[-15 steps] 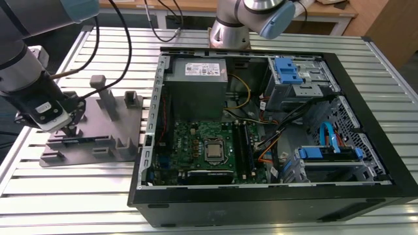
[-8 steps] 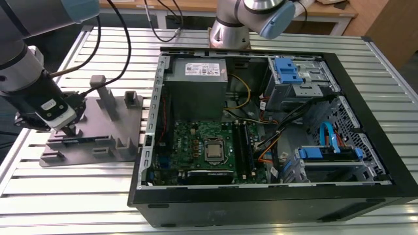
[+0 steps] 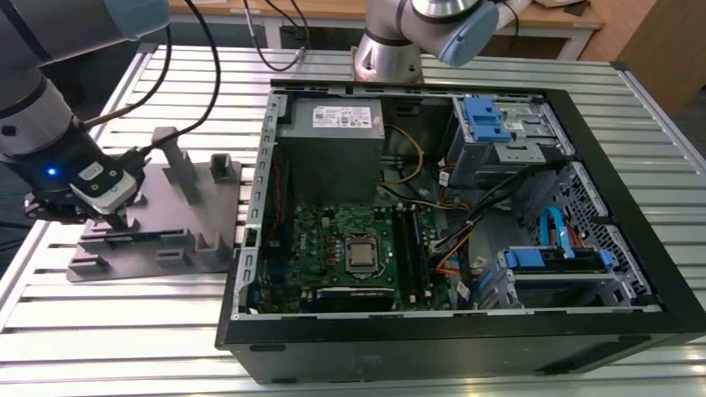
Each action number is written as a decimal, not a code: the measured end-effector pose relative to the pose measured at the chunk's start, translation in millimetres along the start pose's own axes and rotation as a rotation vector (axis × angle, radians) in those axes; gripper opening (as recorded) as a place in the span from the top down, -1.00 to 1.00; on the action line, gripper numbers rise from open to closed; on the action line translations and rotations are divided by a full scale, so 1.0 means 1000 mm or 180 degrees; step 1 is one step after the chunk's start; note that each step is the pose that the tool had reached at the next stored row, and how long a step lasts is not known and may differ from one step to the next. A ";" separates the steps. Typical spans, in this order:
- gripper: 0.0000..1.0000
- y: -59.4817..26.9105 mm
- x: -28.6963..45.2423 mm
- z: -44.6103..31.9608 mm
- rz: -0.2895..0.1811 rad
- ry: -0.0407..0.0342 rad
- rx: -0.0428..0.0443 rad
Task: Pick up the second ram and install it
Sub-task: 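Pick up the second ram and move it above second insertion slot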
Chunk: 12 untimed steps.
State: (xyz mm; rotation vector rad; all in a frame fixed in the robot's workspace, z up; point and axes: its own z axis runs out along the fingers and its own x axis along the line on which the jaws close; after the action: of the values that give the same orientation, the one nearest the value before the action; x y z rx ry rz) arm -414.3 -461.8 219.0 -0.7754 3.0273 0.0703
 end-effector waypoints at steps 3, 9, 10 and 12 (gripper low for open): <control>0.85 0.0000 0.0000 0.0000 -0.0177 0.0007 -0.0005; 0.85 0.0000 0.0000 0.0001 -0.0520 0.0021 -0.0014; 0.85 0.0000 0.0000 0.0001 -0.0582 0.0023 -0.0015; 0.85 0.0000 0.0000 0.0001 -0.0696 0.0027 -0.0018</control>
State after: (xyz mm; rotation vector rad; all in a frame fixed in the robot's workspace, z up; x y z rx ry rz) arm -414.3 -461.8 218.8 -1.1033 2.9290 0.0727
